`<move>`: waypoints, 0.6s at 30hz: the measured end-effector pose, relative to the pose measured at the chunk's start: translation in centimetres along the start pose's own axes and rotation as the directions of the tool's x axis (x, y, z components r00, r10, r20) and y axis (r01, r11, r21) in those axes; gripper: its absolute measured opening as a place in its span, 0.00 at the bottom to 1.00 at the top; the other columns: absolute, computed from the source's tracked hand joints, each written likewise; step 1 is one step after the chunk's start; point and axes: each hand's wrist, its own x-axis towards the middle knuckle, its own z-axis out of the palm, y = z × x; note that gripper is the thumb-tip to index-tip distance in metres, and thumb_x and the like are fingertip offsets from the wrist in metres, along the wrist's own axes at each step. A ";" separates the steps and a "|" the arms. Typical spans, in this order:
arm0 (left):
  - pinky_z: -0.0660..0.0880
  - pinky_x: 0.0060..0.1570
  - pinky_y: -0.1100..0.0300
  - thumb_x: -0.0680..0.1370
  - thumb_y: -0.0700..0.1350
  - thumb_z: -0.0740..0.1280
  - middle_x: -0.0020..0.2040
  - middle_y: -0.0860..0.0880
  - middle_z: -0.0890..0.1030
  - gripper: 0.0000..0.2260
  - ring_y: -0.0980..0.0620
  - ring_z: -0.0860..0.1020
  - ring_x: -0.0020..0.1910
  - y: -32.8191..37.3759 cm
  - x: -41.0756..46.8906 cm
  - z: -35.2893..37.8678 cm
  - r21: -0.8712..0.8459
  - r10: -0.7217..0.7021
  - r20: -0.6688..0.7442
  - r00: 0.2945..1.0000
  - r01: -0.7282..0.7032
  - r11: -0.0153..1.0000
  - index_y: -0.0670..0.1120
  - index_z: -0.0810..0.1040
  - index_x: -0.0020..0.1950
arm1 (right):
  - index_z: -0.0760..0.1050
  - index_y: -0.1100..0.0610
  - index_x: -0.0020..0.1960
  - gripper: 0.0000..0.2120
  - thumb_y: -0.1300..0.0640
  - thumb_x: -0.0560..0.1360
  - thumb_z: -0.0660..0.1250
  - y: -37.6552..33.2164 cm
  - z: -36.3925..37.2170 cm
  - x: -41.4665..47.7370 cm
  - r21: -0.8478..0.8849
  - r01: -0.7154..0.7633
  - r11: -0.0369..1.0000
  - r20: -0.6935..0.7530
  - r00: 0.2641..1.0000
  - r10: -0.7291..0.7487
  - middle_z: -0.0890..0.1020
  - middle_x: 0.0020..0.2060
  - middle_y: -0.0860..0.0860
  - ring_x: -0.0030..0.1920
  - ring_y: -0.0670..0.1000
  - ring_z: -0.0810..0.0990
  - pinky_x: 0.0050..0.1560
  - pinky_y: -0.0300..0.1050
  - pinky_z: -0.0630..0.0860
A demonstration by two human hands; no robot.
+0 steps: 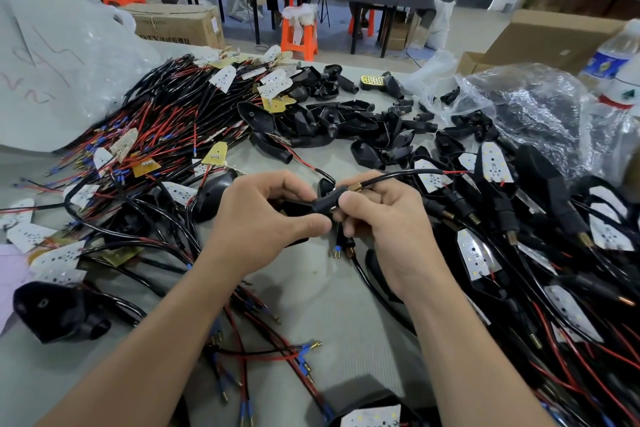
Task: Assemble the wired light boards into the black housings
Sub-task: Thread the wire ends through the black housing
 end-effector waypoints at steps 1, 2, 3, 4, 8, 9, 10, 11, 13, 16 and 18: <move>0.81 0.41 0.54 0.57 0.59 0.81 0.38 0.55 0.86 0.16 0.53 0.84 0.38 0.0 0.0 0.0 -0.012 0.006 -0.002 1.000 -0.006 1.000 0.55 0.84 0.40 | 0.80 0.63 0.48 0.05 0.69 0.73 0.69 0.0 0.2 -0.1 -0.013 0.004 1.000 0.007 1.000 -0.004 0.79 0.30 0.59 0.26 0.52 0.72 0.30 0.42 0.71; 0.82 0.42 0.51 0.58 0.59 0.81 0.38 0.54 0.86 0.16 0.51 0.85 0.38 0.0 -0.1 0.0 -0.022 0.015 -0.006 1.000 -0.015 1.000 0.55 0.84 0.40 | 0.79 0.64 0.48 0.05 0.71 0.75 0.68 0.0 0.3 -0.2 -0.029 0.007 1.000 0.010 1.000 -0.007 0.79 0.29 0.59 0.26 0.52 0.72 0.30 0.42 0.71; 0.82 0.42 0.51 0.59 0.59 0.81 0.38 0.53 0.86 0.16 0.51 0.85 0.38 -0.1 -0.2 0.0 -0.026 0.025 -0.007 1.000 -0.025 0.999 0.54 0.84 0.40 | 0.79 0.63 0.48 0.06 0.71 0.75 0.68 0.1 0.4 -0.2 -0.039 0.012 0.999 0.010 1.000 -0.012 0.78 0.28 0.59 0.26 0.53 0.72 0.30 0.43 0.71; 0.82 0.41 0.52 0.60 0.58 0.80 0.38 0.53 0.86 0.14 0.51 0.85 0.38 -0.1 -0.2 0.0 -0.024 0.034 -0.005 0.999 -0.034 0.999 0.54 0.84 0.39 | 0.79 0.61 0.47 0.07 0.71 0.76 0.68 0.2 0.5 -0.2 -0.039 0.011 0.999 0.008 1.000 -0.010 0.77 0.28 0.59 0.28 0.54 0.72 0.31 0.44 0.71; 0.79 0.39 0.60 0.66 0.55 0.76 0.37 0.51 0.86 0.09 0.54 0.83 0.37 0.3 -0.1 0.0 -0.138 0.018 -0.017 1.000 -0.021 0.990 0.52 0.86 0.40 | 0.81 0.62 0.49 0.07 0.71 0.76 0.68 0.0 0.6 -0.4 0.015 -0.029 0.999 0.035 0.999 0.029 0.79 0.32 0.56 0.33 0.51 0.76 0.36 0.40 0.75; 0.79 0.39 0.61 0.67 0.52 0.76 0.39 0.49 0.86 0.07 0.54 0.82 0.38 0.4 0.0 -0.1 -0.236 -0.009 -0.026 1.000 0.003 0.972 0.50 0.86 0.41 | 0.82 0.62 0.49 0.07 0.71 0.76 0.68 -0.1 0.6 -0.4 0.008 -0.003 1.000 0.021 1.000 0.003 0.80 0.33 0.55 0.33 0.50 0.77 0.37 0.40 0.75; 0.79 0.38 0.61 0.69 0.48 0.75 0.40 0.49 0.86 0.05 0.53 0.82 0.38 0.5 0.1 -0.4 -0.330 -0.030 -0.034 0.999 0.017 0.944 0.50 0.87 0.42 | 0.82 0.61 0.49 0.07 0.70 0.76 0.69 -0.3 0.7 -0.4 -0.016 0.042 0.999 -0.010 0.999 -0.042 0.81 0.33 0.55 0.33 0.50 0.77 0.37 0.40 0.75; 0.78 0.36 0.62 0.70 0.45 0.74 0.41 0.49 0.86 0.04 0.54 0.82 0.38 0.5 0.2 -0.8 -0.392 -0.037 -0.045 0.998 0.016 0.920 0.49 0.87 0.43 | 0.83 0.59 0.48 0.08 0.69 0.76 0.69 -0.4 0.7 -0.3 -0.050 0.097 0.994 -0.046 0.994 -0.100 0.81 0.33 0.54 0.33 0.49 0.77 0.37 0.40 0.76; 0.77 0.36 0.63 0.69 0.40 0.74 0.44 0.51 0.87 0.07 0.55 0.81 0.39 0.3 0.5 -1.6 -0.411 -0.014 -0.062 0.998 -0.013 0.911 0.50 0.87 0.44 | 0.83 0.55 0.47 0.08 0.66 0.75 0.70 -0.7 0.7 -0.2 -0.138 0.216 0.967 -0.099 0.968 -0.230 0.82 0.33 0.51 0.33 0.48 0.78 0.38 0.40 0.76; 0.76 0.45 0.54 0.66 0.36 0.79 0.50 0.53 0.87 0.14 0.54 0.83 0.47 -0.2 0.6 -2.3 -0.278 0.020 -0.044 0.999 -0.031 0.960 0.54 0.87 0.44 | 0.82 0.49 0.49 0.10 0.63 0.73 0.70 -0.7 0.5 -0.2 -0.333 0.323 0.886 -0.072 0.928 -0.365 0.83 0.35 0.45 0.35 0.46 0.80 0.41 0.39 0.76; 0.73 0.48 0.54 0.64 0.34 0.82 0.48 0.55 0.87 0.20 0.55 0.84 0.49 -0.7 0.8 -2.4 -0.146 0.018 -0.049 0.999 -0.025 0.989 0.57 0.87 0.45 | 0.82 0.47 0.51 0.10 0.60 0.74 0.70 -0.5 0.7 -0.3 -0.396 0.314 0.863 -0.053 0.930 -0.363 0.83 0.36 0.45 0.37 0.47 0.81 0.43 0.43 0.77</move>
